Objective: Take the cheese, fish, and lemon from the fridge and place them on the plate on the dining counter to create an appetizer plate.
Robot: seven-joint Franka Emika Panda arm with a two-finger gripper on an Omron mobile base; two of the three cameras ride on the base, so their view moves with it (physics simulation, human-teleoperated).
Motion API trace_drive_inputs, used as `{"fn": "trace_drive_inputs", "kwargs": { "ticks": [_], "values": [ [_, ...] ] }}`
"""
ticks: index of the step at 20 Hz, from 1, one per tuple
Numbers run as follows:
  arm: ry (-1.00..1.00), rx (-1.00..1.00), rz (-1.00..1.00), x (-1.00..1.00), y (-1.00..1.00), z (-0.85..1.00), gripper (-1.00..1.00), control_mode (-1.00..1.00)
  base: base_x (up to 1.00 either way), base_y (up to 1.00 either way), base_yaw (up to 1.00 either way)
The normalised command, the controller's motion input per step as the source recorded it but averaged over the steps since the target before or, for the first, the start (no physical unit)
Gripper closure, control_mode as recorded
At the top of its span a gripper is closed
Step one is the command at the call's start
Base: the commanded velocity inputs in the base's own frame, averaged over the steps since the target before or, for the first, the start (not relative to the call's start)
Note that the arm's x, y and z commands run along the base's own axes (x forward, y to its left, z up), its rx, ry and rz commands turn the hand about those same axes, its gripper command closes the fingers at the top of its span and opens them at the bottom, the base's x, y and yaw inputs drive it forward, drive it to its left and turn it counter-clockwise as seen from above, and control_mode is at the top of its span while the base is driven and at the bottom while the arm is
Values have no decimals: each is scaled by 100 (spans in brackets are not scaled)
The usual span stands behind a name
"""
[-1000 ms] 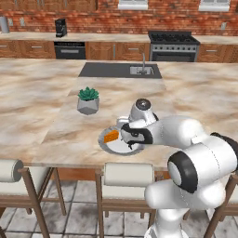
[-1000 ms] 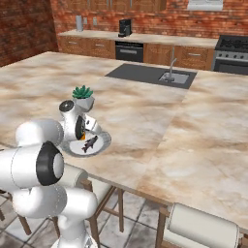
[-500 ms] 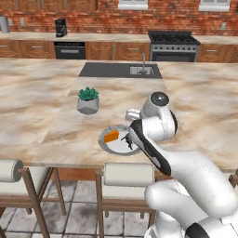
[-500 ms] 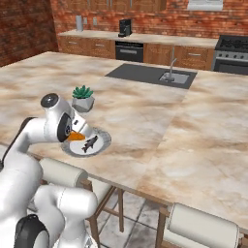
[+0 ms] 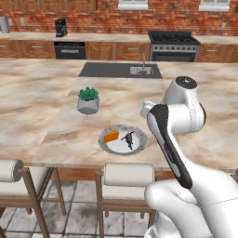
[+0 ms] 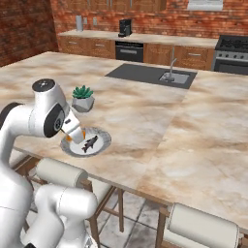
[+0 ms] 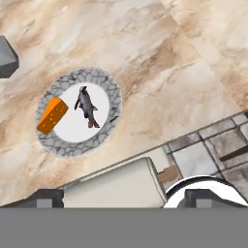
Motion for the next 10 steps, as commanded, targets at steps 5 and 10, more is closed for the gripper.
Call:
{"fn": "trace_drive_inputs", "kwargs": {
  "ticks": [5, 10],
  "values": [
    [31, 0, 0, -15, 0, 0, -100, -100, 0, 0, 0],
    [5, 0, 0, -4, 0, 0, -100, 100, -20, -4, -1]
  ]
}}
